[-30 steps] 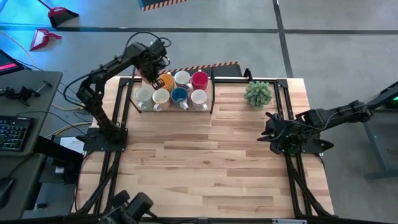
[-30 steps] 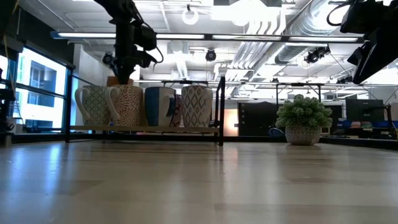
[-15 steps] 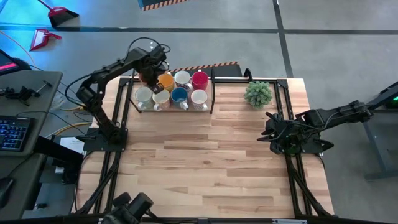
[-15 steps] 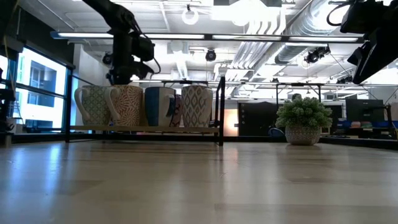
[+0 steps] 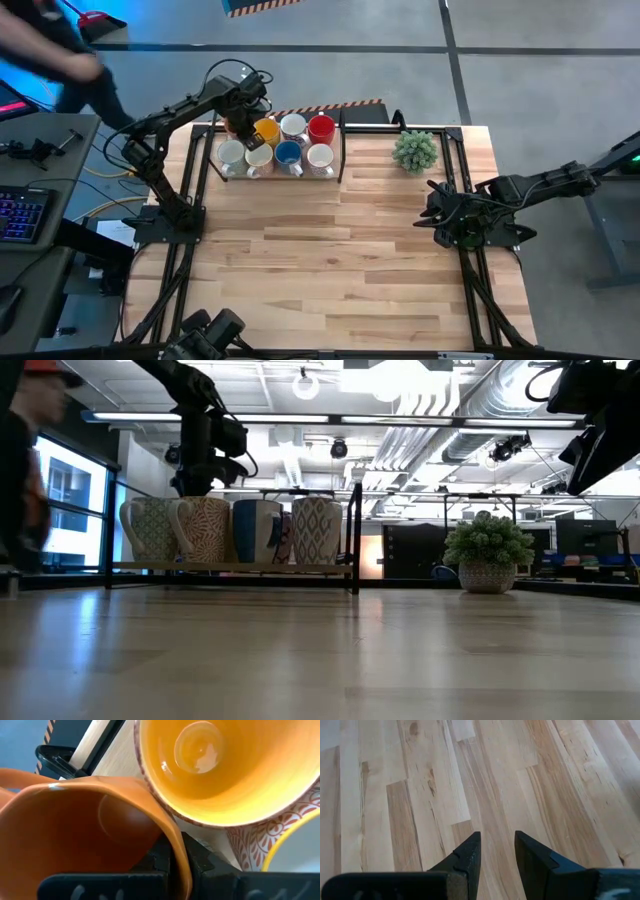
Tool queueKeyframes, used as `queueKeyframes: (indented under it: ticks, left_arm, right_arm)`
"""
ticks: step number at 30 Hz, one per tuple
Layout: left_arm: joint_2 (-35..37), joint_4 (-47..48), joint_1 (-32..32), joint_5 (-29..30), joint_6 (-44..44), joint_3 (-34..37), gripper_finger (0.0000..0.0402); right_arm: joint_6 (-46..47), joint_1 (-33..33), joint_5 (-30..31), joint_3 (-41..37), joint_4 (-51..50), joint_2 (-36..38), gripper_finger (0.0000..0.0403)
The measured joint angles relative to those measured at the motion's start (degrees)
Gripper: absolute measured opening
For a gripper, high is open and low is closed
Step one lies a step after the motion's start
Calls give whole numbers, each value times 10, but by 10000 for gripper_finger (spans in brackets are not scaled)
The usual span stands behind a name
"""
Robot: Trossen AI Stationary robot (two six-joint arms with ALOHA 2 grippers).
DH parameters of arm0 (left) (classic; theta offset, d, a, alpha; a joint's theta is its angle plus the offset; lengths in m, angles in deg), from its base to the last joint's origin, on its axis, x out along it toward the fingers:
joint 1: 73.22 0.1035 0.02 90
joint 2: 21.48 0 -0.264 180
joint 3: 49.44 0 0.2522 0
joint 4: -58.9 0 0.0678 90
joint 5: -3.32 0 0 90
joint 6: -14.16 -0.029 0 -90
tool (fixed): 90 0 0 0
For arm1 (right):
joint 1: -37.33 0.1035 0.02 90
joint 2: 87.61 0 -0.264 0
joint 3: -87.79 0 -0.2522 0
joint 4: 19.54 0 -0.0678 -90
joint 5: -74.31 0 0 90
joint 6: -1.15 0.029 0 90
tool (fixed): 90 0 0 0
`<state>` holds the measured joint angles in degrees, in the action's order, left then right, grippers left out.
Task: Place coffee mugs
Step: Put the orange mug on the shelf
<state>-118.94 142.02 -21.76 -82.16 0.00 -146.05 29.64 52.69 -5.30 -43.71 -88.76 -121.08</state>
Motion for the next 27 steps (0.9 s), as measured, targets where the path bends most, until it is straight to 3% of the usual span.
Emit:
queueKeyframes:
  ticks: [13, 20, 27]
  left_arm:
    - [0, -2, 0, 9, 0, 3, 5]
    - [-1, -6, 7, 9, -5, 46, 5]
    - [0, -51, 7, 5, -16, 29, 5]
  right_arm:
    - [0, 0, 0, 0, 0, 0, 99]
    - [-2, 0, 0, 0, 0, 0, 99]
    - [-2, 0, 0, 0, 0, 0, 99]
